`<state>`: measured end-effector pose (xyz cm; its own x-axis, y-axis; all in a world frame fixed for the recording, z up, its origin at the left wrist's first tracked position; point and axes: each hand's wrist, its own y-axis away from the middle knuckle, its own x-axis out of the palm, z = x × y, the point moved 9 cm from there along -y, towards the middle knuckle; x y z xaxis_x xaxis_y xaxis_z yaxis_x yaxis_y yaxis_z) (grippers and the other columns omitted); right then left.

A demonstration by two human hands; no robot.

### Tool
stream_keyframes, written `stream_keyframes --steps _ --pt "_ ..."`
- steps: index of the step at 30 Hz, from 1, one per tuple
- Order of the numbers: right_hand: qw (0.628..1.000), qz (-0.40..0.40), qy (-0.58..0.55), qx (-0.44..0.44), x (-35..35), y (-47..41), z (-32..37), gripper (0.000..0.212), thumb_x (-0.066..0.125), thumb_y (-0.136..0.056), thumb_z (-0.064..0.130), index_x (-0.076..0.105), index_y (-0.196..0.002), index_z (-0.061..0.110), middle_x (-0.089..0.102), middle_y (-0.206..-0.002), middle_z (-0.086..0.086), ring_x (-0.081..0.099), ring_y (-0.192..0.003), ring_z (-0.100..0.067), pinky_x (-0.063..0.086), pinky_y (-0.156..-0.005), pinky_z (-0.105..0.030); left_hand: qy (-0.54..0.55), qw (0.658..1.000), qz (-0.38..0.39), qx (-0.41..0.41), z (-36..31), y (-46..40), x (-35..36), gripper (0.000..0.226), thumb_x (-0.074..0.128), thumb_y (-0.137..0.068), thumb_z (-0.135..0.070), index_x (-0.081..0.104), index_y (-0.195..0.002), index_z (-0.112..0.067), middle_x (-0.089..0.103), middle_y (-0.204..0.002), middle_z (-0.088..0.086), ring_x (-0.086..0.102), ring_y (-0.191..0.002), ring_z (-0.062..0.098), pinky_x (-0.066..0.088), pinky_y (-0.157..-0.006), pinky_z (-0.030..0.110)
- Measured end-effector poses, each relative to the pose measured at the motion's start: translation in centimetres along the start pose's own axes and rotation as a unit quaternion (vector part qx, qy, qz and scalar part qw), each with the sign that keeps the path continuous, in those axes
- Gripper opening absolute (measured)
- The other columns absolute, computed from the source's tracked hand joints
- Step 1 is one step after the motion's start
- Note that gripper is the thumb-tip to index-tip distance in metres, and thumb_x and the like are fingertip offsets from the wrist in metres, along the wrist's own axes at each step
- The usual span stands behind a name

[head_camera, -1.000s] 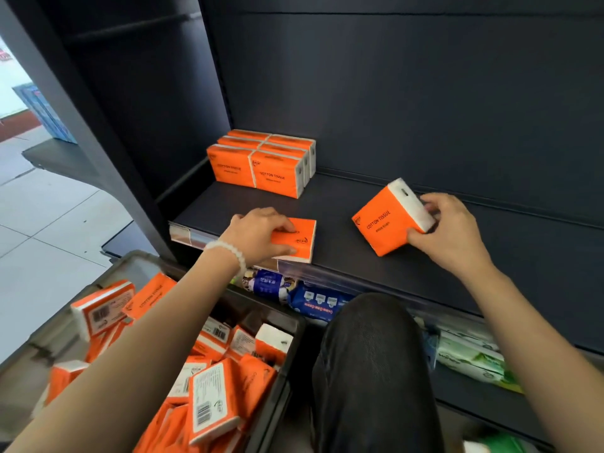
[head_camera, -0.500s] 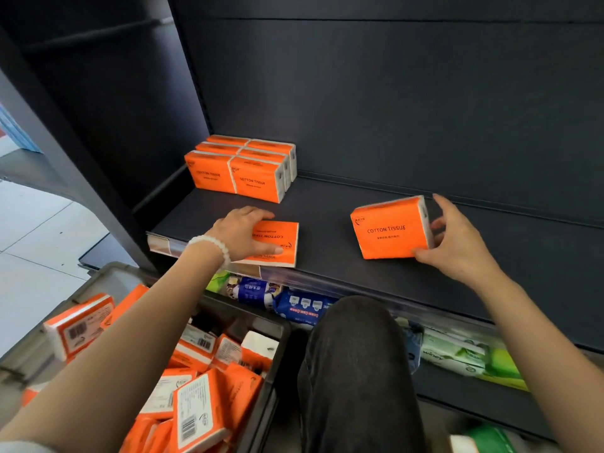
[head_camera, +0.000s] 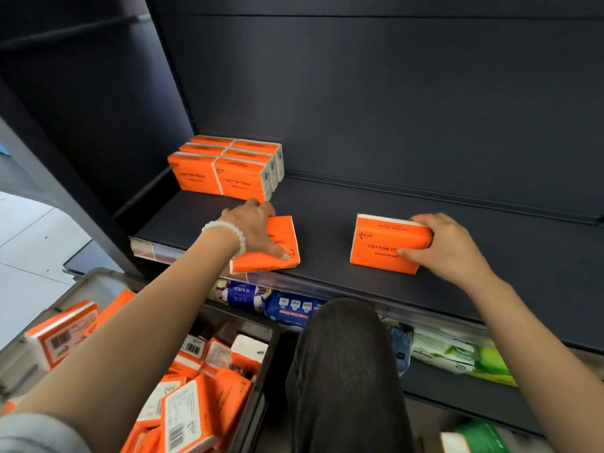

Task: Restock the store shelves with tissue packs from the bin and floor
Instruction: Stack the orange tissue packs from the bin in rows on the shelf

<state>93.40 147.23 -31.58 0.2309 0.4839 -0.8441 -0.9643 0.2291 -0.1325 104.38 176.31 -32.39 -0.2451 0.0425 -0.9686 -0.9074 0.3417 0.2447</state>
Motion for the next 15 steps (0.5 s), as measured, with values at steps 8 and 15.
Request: stream_keyframes --steps 8,15 --pt "1.000 0.028 -0.001 0.015 0.1 -0.7 0.2 0.060 0.080 -0.071 0.029 0.055 -0.124 0.019 0.049 -0.107 0.006 0.048 -0.097 -0.013 0.046 -0.089 -0.035 0.041 0.994 -0.064 0.080 -2.4 -0.5 -2.4 0.069 0.067 -0.077 -0.054 0.035 -0.133 -0.029 0.054 -0.126 0.005 0.054 -0.111 0.026 0.044 -0.091 0.037" --pt "0.999 0.036 0.007 0.015 0.7 -1.3 1.2 0.055 0.079 -0.070 0.031 0.056 -0.120 0.022 0.052 -0.107 0.006 0.050 -0.096 -0.013 0.047 -0.085 -0.035 0.128 0.963 -0.191 0.142 -2.8 0.3 -6.4 0.039 0.067 -0.083 -0.032 0.048 -0.114 -0.018 0.048 -0.120 0.006 0.051 -0.108 0.026 0.043 -0.087 0.036"
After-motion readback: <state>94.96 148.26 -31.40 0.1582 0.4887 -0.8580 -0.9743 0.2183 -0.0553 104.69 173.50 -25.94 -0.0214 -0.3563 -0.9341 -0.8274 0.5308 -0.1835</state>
